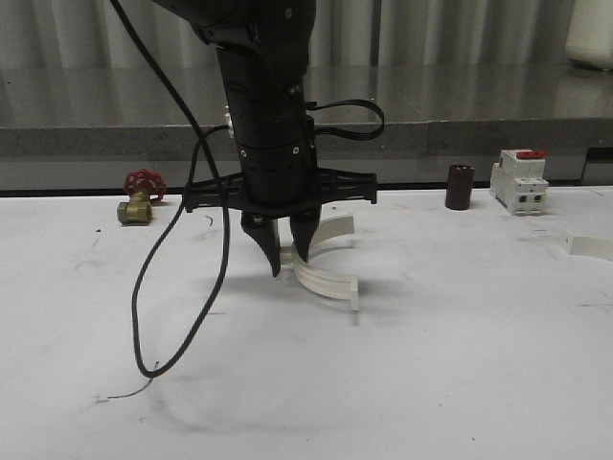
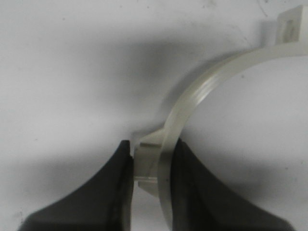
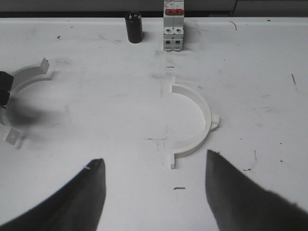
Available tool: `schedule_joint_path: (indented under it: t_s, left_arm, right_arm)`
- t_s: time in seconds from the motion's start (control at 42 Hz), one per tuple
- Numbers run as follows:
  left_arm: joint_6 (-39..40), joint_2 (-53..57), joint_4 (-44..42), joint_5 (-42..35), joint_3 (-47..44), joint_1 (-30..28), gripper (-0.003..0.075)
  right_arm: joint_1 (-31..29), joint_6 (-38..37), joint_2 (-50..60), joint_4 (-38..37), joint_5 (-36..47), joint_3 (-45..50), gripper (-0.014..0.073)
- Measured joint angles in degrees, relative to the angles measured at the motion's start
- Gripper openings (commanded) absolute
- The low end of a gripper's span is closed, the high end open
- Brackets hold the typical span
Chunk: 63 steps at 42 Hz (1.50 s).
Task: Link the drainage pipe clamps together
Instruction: 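Carry the half-ring with the left gripper to the table center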
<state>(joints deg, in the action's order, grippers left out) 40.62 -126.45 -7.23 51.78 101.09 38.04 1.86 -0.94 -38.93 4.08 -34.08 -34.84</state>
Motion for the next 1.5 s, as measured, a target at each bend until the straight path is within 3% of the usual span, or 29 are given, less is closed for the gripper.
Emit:
schedule_joint_path:
  t_s: [0.951, 1.094, 1.308, 1.499]
  left_arm:
    - [4.7, -1.2, 0.4, 1.8, 0.3, 0.0, 0.0008]
    - [4.7, -1.2, 0.4, 1.9, 0.3, 0.0, 0.0098]
    - [4.7, -1.2, 0.4, 1.7, 0.3, 0.0, 0.0303]
    - [3.7, -1.2, 0.5, 1.4, 0.3, 0.0, 0.0346]
  right_arm:
    - [0.0, 0.0, 0.0, 0.0, 0.0, 0.0, 0.0481]
    - [0.0, 0.0, 0.0, 0.0, 0.0, 0.0, 0.0481]
    - [0.0, 0.0, 0.0, 0.0, 0.0, 0.0, 0.0481]
    - [0.0, 0.0, 0.0, 0.0, 0.0, 0.0, 0.0481]
